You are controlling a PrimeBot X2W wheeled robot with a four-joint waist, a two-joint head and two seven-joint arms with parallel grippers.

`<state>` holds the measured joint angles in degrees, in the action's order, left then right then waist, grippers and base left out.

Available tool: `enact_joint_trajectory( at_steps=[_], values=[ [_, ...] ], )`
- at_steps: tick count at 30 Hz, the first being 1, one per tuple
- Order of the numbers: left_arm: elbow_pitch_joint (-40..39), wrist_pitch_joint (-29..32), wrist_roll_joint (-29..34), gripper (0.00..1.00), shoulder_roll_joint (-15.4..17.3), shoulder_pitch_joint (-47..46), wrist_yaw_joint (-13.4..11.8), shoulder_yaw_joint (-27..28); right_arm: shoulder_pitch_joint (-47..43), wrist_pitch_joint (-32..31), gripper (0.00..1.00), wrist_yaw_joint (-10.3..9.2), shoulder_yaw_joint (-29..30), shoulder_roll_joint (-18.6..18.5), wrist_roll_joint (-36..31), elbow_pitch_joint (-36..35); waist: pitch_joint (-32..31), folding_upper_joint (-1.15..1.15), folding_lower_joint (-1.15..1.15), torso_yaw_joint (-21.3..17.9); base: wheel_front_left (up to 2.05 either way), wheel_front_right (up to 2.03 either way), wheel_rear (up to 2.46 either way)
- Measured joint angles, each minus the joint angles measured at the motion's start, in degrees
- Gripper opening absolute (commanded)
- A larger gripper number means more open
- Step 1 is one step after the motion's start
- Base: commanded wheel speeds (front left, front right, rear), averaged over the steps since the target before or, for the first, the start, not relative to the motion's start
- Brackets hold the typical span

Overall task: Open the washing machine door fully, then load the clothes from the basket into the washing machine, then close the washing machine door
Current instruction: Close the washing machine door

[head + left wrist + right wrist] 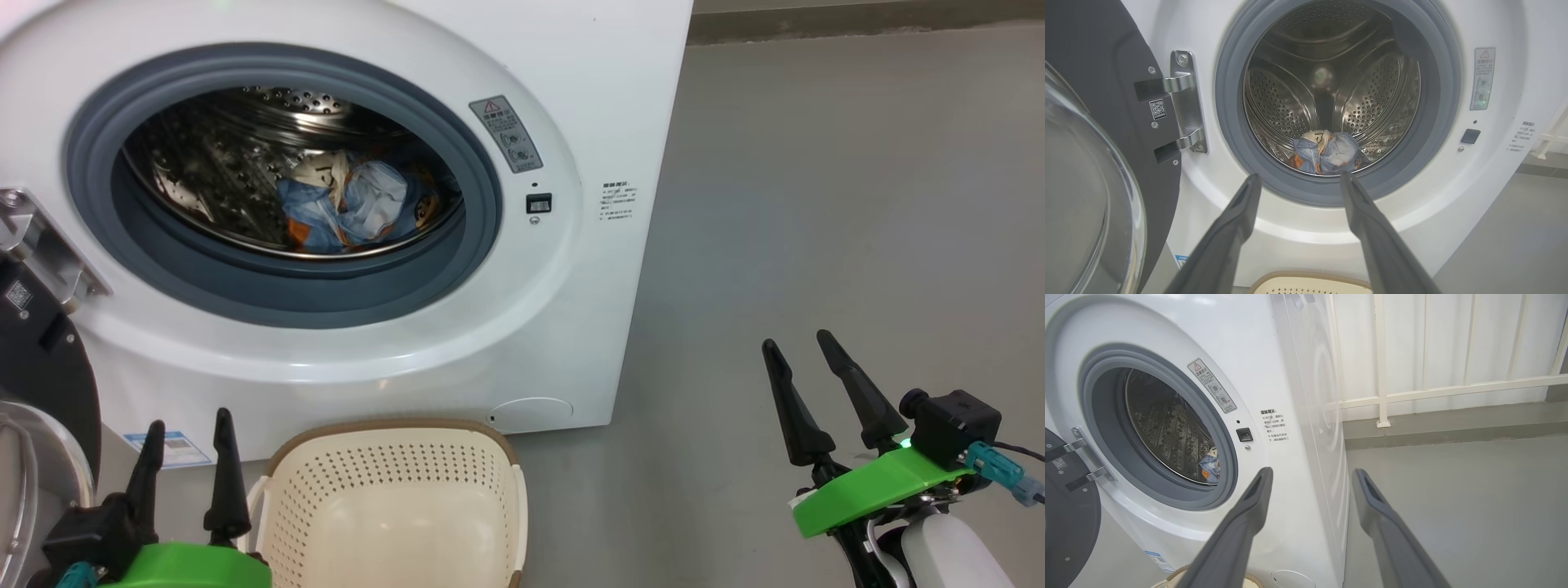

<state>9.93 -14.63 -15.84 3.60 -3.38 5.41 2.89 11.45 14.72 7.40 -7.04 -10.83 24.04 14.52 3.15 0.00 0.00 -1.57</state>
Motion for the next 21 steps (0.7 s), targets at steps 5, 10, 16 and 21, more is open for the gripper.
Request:
enact_joint_trajectory(
  at_steps=[5, 10, 16, 21],
  values=[
    [0.11, 0.0, 0.43, 1.0, -0.04, -0.01, 0.43, 0.21, 0.0, 0.0, 1.0, 0.0, -0.01, 0.0, -0.01, 0.03, -0.09, 0.0, 0.0, -0.04, 0.0, 0.0, 0.0],
    [0.29, 0.0, 0.43, 1.0, -0.25, -0.03, 0.48, 0.35, 0.01, 0.0, 1.0, 0.0, -0.01, 0.0, -0.01, 0.08, -0.08, 0.0, 0.0, -0.04, 0.0, 0.0, 0.0],
    [0.68, 0.0, 0.43, 1.0, -0.49, -0.03, 0.49, 0.38, 0.01, 0.0, 1.0, 0.0, -0.01, 0.0, -0.01, 0.11, -0.2, 0.0, 0.0, -0.08, 0.0, 0.0, 0.0],
    [0.68, 0.0, 0.51, 1.0, -0.53, -0.03, 0.51, 0.42, 0.01, 0.0, 1.0, 0.0, -0.02, 0.0, 0.0, 0.11, -0.33, 0.0, 0.0, -0.1, 0.0, 0.0, 0.0]
  ],
)
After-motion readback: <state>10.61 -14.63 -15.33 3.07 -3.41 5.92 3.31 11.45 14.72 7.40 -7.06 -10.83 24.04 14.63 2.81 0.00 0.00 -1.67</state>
